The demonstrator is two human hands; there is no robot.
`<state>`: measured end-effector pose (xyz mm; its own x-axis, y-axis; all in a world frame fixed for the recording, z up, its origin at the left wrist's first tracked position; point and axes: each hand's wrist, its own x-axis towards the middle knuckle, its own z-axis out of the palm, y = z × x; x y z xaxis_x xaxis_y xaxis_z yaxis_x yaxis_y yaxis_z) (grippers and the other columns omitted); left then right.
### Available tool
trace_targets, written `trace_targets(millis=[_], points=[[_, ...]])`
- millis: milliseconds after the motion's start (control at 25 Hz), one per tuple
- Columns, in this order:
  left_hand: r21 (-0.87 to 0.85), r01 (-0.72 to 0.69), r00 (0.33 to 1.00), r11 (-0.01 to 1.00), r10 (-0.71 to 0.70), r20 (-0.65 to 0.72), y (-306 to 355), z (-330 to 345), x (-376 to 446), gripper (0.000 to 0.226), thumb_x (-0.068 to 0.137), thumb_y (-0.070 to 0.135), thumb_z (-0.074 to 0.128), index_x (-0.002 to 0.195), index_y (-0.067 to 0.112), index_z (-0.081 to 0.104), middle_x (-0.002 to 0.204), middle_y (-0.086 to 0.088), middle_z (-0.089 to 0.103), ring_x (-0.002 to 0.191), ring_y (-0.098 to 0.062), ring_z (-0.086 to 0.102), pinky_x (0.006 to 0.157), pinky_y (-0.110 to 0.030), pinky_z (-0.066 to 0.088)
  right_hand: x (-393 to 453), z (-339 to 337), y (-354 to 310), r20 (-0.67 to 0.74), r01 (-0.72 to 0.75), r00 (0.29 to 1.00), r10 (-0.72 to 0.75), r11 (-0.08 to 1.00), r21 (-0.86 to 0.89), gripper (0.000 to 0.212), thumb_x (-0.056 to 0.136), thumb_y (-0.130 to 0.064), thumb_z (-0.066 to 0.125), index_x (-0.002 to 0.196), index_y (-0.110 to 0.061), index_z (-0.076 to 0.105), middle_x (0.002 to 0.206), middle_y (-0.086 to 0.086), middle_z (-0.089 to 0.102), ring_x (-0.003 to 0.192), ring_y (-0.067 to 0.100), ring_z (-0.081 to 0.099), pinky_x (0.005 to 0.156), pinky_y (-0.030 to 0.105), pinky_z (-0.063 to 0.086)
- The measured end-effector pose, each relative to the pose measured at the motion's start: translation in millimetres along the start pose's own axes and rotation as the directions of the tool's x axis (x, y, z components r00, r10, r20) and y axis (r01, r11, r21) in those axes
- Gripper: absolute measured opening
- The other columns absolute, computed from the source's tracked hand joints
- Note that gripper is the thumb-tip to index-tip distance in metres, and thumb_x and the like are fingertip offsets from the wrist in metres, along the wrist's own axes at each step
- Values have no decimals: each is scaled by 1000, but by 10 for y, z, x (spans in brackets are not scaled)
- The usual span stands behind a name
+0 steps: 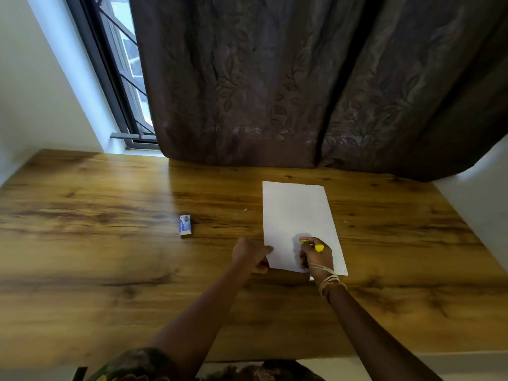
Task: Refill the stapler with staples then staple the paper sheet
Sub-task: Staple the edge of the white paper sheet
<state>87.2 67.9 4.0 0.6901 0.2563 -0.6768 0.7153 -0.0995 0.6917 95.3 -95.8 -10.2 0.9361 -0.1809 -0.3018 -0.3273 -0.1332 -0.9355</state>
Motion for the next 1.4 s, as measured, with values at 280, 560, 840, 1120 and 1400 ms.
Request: trace_targets(millis=[280,560,840,1120,1400], points=[[-237,34,974,971,21,225,-61,232,-135,36,87,5,68,118,-2,55,112,-19,64,75,-31,72,53,-33,61,80,-179,-103,30,-74,997,69,970,233,20,84,4,57,69,-7,64,58,12,58,48,23,51,42,23,44],[-520,145,962,842,3,274,-35,454,-154,31,86,0,67,116,1,57,115,-17,67,84,-27,73,58,-32,61,10,-592,-30,-158,-193,961,229,958,213,19,80,-19,71,65,-10,63,52,5,59,37,16,53,39,23,45],[-583,183,954,792,2,301,89,1031,-308,22,86,17,72,104,13,61,101,-9,72,81,-15,72,52,-28,58,-205,-459,-3,-259,-137,935,240,923,360,17,73,-21,74,64,-11,63,48,4,50,35,16,43,39,18,37],[-466,110,988,878,-48,144,6,1141,-231,20,77,27,80,76,13,65,58,-3,64,50,-12,55,50,-26,45,-133,-532,-95,-339,-97,920,197,953,288,17,70,-22,80,78,-11,70,55,2,55,45,16,49,46,23,41],[-637,182,976,749,-59,210,40,785,-136,32,82,18,76,106,4,59,90,-13,70,76,-23,72,54,-32,59,30,-580,-178,-137,-215,966,221,975,56,13,83,-11,69,72,-14,62,46,1,48,34,9,38,35,17,29]])
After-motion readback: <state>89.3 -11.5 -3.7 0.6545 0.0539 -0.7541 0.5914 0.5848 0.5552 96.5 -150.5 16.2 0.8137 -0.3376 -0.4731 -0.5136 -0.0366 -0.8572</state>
